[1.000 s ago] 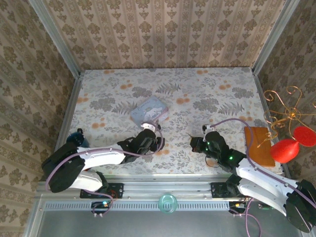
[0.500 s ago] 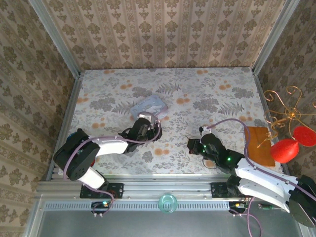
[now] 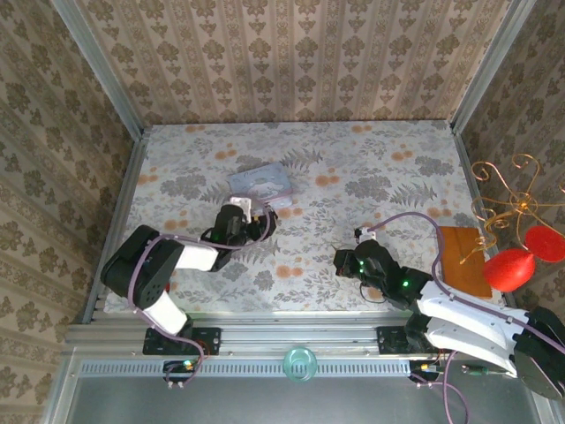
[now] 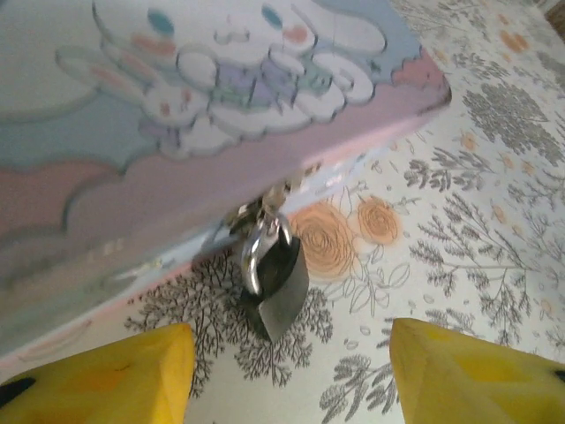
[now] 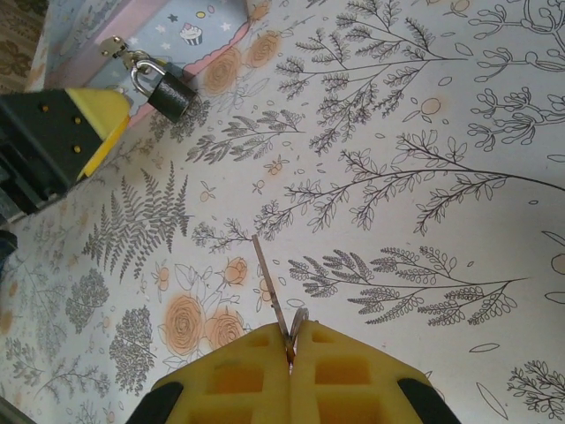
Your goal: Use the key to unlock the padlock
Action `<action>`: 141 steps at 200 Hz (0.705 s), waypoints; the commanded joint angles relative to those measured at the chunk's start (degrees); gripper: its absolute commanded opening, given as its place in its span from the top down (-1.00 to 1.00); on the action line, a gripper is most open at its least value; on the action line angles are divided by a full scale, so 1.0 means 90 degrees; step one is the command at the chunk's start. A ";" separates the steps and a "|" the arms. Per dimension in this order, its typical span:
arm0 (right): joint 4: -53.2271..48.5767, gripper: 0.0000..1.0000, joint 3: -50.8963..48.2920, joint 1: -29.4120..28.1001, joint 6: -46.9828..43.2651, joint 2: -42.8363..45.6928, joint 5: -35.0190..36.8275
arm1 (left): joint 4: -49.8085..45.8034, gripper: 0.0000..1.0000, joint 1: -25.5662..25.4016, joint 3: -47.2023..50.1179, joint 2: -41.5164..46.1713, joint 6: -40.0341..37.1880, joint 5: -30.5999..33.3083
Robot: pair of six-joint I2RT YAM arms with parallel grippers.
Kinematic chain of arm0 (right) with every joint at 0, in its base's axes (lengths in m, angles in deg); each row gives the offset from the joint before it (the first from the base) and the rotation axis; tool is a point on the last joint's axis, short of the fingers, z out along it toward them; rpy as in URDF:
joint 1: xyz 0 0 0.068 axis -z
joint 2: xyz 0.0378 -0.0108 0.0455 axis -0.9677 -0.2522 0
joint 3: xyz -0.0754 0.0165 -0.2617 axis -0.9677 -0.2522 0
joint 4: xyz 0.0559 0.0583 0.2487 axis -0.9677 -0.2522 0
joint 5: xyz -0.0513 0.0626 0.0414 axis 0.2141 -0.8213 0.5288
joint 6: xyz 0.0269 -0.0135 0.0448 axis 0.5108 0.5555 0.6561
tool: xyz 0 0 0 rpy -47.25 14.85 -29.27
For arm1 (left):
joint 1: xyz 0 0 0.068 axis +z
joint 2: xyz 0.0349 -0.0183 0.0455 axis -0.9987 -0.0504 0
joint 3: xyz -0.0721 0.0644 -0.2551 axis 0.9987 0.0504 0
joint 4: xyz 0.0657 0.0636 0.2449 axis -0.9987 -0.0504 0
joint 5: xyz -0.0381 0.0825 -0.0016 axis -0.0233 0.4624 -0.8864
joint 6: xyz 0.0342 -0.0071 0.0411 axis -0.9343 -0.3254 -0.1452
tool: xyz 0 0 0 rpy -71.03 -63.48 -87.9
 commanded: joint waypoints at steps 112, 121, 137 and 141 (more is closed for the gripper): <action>0.0116 1.00 -0.0051 -0.0064 0.0114 0.0122 0.0195 | 0.1430 -0.09 -0.0008 -0.0369 -0.1516 0.0913 -0.0245; 0.0113 1.00 -0.0063 -0.0056 0.0123 0.0156 0.0193 | 0.1205 -0.07 -0.0016 -0.0486 -0.1538 0.0952 -0.0133; 0.0113 1.00 -0.0088 -0.0064 0.0112 0.0227 0.0190 | 0.0479 0.01 -0.0024 -0.0749 -0.1548 0.1105 0.0246; 0.0115 1.00 -0.0093 -0.0054 0.0102 0.0244 0.0190 | 0.0424 0.01 -0.0032 -0.0791 -0.1567 0.1108 0.0280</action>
